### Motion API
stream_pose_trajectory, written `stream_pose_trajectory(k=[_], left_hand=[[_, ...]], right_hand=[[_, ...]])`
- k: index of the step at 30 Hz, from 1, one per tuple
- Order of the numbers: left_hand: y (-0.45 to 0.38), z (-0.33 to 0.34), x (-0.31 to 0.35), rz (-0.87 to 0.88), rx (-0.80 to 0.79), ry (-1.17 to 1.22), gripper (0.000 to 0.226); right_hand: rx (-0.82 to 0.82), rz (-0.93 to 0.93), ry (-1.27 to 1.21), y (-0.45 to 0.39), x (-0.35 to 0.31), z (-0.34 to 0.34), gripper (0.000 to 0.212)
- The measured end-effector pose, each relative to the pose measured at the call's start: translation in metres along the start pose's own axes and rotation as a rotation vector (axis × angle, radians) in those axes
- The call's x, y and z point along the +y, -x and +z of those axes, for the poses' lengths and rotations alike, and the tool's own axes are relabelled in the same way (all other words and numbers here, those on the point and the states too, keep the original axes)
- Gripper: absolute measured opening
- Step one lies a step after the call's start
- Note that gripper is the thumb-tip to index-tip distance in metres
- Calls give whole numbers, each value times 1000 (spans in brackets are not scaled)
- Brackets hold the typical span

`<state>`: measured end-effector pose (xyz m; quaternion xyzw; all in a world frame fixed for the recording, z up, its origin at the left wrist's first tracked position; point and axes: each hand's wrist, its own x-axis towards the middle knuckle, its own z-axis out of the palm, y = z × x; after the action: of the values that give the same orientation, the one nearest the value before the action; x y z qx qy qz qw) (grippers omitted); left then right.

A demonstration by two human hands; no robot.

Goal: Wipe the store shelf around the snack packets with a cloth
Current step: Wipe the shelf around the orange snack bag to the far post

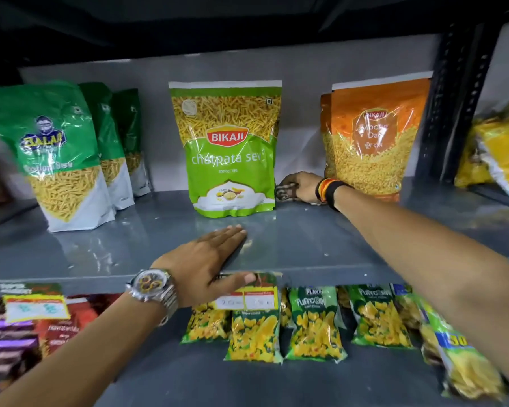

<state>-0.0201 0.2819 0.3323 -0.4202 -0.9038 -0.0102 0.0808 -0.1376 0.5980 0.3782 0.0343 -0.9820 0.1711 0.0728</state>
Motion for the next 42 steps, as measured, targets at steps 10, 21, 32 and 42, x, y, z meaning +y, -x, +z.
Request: stream_pose_trajectory(k=[10,21,32,42], left_hand=[[-2,7,-7,15,32,9,118],[-5,6,-4,27,29,-33,103],[0,1,-3,21,27,-13,113],[6,-6,0,16,-19,5,112]], right_hand=[[-13,43,-99,26,-14,-9,39],[-324,-83,-169,140,-35,-28,35],[67,161,-148,142,-63,0,34],[181,174,-226,281,-50,-51,37]])
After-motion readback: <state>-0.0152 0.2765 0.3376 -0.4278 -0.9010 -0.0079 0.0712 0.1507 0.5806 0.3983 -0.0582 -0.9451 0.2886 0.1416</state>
